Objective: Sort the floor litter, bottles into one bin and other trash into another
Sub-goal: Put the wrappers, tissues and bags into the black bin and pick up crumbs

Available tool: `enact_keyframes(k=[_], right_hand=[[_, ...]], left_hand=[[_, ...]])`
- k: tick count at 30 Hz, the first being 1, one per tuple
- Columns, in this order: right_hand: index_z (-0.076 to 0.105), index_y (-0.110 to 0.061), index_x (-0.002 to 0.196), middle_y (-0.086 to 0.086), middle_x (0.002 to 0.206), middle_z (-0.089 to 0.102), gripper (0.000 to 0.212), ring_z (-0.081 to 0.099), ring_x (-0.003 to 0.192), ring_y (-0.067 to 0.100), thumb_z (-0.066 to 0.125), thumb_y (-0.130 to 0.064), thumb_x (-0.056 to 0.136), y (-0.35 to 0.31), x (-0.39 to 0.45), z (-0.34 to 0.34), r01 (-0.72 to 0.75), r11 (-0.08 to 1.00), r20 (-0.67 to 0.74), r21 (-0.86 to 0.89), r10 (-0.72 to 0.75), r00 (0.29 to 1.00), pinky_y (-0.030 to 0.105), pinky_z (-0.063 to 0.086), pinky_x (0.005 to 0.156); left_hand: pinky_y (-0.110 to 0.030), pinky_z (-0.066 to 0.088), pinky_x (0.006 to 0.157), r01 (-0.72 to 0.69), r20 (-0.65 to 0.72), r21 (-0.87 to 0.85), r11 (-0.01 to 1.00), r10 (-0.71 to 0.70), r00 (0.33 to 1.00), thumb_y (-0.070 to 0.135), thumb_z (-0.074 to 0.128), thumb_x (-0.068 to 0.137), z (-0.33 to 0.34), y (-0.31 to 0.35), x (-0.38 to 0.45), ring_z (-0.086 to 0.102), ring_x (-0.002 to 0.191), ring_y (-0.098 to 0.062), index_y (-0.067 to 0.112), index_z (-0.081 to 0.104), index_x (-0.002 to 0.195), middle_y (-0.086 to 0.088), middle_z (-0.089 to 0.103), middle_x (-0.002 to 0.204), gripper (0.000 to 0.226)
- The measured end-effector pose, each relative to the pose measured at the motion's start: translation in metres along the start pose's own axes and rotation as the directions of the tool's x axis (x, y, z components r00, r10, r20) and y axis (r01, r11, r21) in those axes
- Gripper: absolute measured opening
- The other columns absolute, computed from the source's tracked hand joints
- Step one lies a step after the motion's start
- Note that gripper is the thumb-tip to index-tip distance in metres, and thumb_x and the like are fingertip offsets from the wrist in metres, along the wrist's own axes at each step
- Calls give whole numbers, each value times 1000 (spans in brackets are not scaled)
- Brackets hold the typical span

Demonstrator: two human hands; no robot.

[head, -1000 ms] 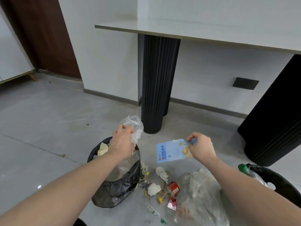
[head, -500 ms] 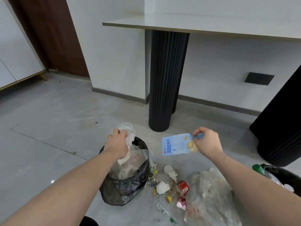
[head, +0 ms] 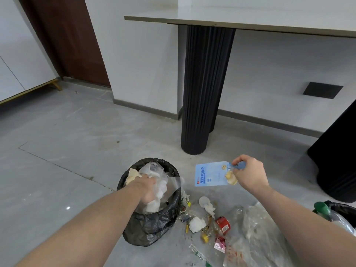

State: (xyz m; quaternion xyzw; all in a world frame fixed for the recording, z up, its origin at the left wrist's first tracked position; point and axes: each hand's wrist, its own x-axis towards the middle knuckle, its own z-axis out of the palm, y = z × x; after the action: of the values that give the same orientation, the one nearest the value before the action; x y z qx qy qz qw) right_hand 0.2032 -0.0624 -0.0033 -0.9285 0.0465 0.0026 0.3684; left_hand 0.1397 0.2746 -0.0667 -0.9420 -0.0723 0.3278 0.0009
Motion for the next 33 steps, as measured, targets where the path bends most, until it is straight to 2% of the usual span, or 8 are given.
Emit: enact_keyframes(k=[8,16,19,23,25,27,30,33], right_hand=[[66,-25,77,-6,85,66,26,60,59,20,59,0,80,1,-3,12,13,1000,22,24,-14,1000,24,43,44],[67,-25,77,-9,86,64,24,51,48,16,62,-2,83,7,-2,23,-8,997,-4,81,9,1000,17,38,38],[68,-23,78,-10,86,64,23,51,49,17,62,-1,83,7,-1,23,-2,996,-8,86,3,1000,15,38,38],[67,-20,80,-11,84,62,20,52,52,17,62,-2,84,-2,-2,21,-7,995,-3,95,8,1000,16,39,38],[68,-21,80,-6,83,64,19,52,51,18,63,-2,84,-12,-4,20,-3,994,-9,107,4,1000,20,42,40],[67,-23,78,0,83,66,21,55,51,22,63,-3,83,-23,-8,18,15,993,-14,121,-13,1000,26,46,41],[68,-24,79,0,85,68,19,63,61,28,65,-5,81,-42,-18,15,43,990,-22,136,-40,999,30,51,46],[68,-25,79,-5,87,67,18,62,65,21,66,-7,79,-66,-26,14,67,978,-29,197,-63,998,27,50,50]], left_hand=[[-45,38,112,-34,134,-29,999,38,990,20,48,95,23,8,21,37,143,-32,24,24,160,-4,30,161,69],[-44,38,110,33,261,-30,999,-24,965,37,46,89,33,9,43,42,138,-29,27,34,156,-5,39,158,68],[-42,36,111,29,317,-16,999,-23,948,34,40,98,35,16,38,42,139,-29,23,31,158,-9,39,158,61],[-38,43,105,21,267,-105,994,7,964,22,44,94,13,13,32,51,124,-23,20,40,154,-3,47,149,61],[-28,46,89,0,257,-149,989,38,966,15,42,93,-7,8,22,49,107,-18,14,47,149,-2,50,127,57],[-25,46,78,-2,166,-194,981,35,986,13,47,99,-30,5,4,51,103,-19,9,56,141,-4,56,122,44],[-32,46,102,-38,42,-243,969,49,998,14,42,102,-56,-1,-31,54,129,-24,13,55,144,-4,53,146,44],[-31,43,106,-105,-48,-362,926,94,994,12,39,97,-62,-18,-58,50,133,-22,23,55,143,2,51,148,50]])
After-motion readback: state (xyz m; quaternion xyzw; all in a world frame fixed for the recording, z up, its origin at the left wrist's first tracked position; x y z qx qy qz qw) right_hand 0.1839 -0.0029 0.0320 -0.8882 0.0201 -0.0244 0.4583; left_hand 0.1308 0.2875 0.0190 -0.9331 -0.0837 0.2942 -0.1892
